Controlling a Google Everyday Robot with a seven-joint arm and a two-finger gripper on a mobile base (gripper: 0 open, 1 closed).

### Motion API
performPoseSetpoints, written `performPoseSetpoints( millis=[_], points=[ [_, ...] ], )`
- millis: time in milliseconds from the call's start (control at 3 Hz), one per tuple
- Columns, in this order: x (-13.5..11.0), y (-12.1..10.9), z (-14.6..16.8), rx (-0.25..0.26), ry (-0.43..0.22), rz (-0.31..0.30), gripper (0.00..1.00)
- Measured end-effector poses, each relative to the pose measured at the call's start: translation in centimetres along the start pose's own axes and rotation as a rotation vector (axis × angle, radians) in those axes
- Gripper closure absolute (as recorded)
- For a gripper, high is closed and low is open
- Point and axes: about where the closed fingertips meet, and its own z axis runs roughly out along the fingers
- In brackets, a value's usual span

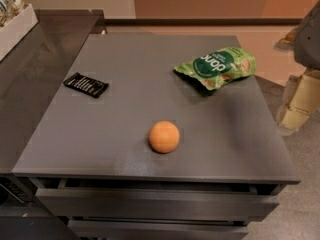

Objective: Move green rice chip bag near orange

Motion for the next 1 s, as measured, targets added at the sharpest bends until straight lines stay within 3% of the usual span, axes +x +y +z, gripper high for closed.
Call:
performPoseSetpoints(
  millis=[667,1000],
  points=[
    [0.1,-0.4,0.0,0.0,-0.01,0.024,0.0],
    [0.4,-1.7,0.4,-0.003,-0.035,0.077,0.0]
  ],
)
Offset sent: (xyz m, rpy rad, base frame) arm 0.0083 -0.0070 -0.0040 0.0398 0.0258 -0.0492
